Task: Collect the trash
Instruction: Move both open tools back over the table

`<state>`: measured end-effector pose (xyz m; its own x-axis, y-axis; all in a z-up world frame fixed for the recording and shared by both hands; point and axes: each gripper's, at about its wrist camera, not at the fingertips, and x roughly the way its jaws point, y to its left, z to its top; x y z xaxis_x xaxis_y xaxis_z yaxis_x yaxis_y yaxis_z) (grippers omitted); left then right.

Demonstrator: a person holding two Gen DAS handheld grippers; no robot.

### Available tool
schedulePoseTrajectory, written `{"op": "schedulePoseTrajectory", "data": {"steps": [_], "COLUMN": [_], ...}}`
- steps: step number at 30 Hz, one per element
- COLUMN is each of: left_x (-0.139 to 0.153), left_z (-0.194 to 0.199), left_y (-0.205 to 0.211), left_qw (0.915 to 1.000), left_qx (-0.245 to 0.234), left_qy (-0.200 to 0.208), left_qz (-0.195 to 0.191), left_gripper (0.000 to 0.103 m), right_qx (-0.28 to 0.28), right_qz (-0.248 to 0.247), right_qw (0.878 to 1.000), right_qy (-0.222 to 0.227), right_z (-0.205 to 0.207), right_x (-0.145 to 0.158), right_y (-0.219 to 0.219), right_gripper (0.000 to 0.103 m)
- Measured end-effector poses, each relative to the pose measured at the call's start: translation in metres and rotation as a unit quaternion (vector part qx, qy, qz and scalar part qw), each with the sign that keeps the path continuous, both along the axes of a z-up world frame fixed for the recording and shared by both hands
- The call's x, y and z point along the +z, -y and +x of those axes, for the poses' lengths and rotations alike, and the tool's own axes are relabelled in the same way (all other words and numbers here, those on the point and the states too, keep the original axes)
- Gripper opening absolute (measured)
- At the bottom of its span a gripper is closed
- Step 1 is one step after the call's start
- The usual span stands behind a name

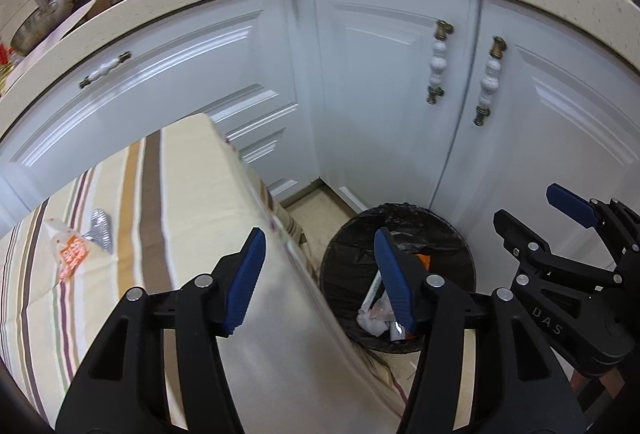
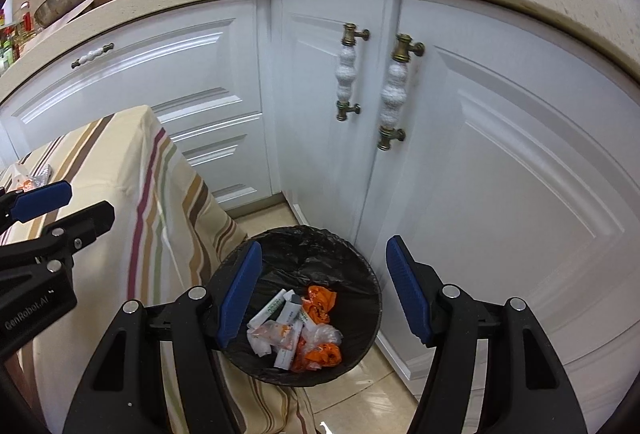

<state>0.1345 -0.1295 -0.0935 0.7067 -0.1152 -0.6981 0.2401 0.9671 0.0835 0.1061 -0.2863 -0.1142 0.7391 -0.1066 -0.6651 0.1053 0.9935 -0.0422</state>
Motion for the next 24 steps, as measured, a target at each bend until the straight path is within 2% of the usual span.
{"op": "schedulePoseTrajectory", "data": {"steps": [13, 19, 24], "left_x": [0.024, 0.024, 0.019], "left_z": [-0.015, -0.029, -0.04], "left_y": [-0.098, -0.153, -0.203], "left_qw": [0.9951, 0.9896, 0.9816], "left_qx": [0.093, 0.14, 0.189], "left_qy": [0.024, 0.025, 0.018], "left_qz": [-0.023, -0.023, -0.022], "left_gripper": [0.063, 0.064, 0.064], "right_qx": [0.064, 0.107, 0.152], "right_qz": [-0.001, 0.003, 0.013], "right_qw": [0.998, 0.994, 0.988], "right_qy": [0.016, 0.024, 0.022], "right_z": [0.002, 0.008, 0.019], "right_x": [0.023, 0.033, 0.036], "right_y": [-0.066, -0.11, -0.154], "right_gripper": [0.069, 0.069, 0.069]}}
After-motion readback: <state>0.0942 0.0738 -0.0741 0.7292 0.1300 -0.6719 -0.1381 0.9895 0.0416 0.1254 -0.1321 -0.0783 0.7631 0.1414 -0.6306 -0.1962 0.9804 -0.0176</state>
